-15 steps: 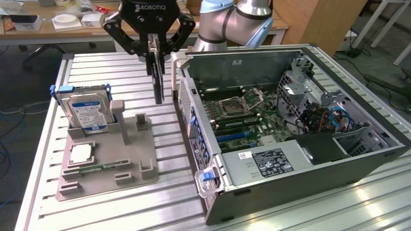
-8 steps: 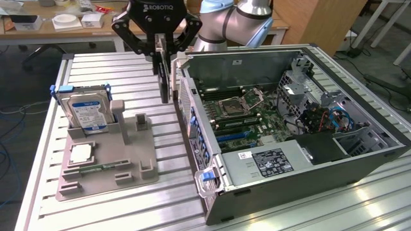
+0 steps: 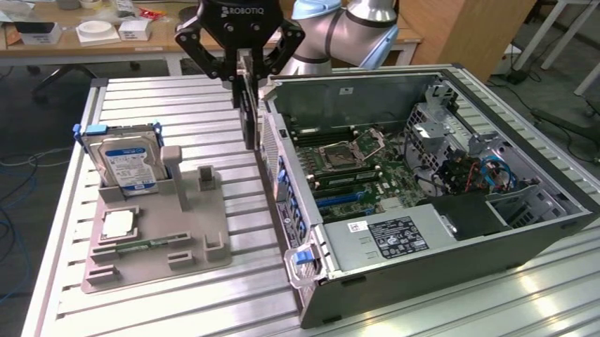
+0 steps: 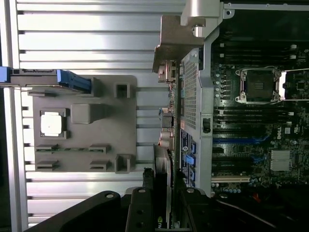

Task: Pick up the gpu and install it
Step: 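Pick up the gpu and move the gpu toward the slot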

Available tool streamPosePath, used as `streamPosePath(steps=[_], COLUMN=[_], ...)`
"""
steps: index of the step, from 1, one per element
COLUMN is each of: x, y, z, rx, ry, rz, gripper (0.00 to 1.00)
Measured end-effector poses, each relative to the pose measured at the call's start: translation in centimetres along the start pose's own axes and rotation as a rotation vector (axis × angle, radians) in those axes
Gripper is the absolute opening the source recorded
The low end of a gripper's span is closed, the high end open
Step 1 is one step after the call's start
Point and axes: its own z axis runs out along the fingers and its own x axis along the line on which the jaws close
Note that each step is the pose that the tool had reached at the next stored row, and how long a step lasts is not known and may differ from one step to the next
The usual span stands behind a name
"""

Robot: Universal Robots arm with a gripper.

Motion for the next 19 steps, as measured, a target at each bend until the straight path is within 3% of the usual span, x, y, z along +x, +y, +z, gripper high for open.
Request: streamPosePath(steps=[19], x=[-2.2], y=[0.05], z=[0.04], rx=[0.0000], ry=[0.0000], rz=[0.000], gripper=[0.27])
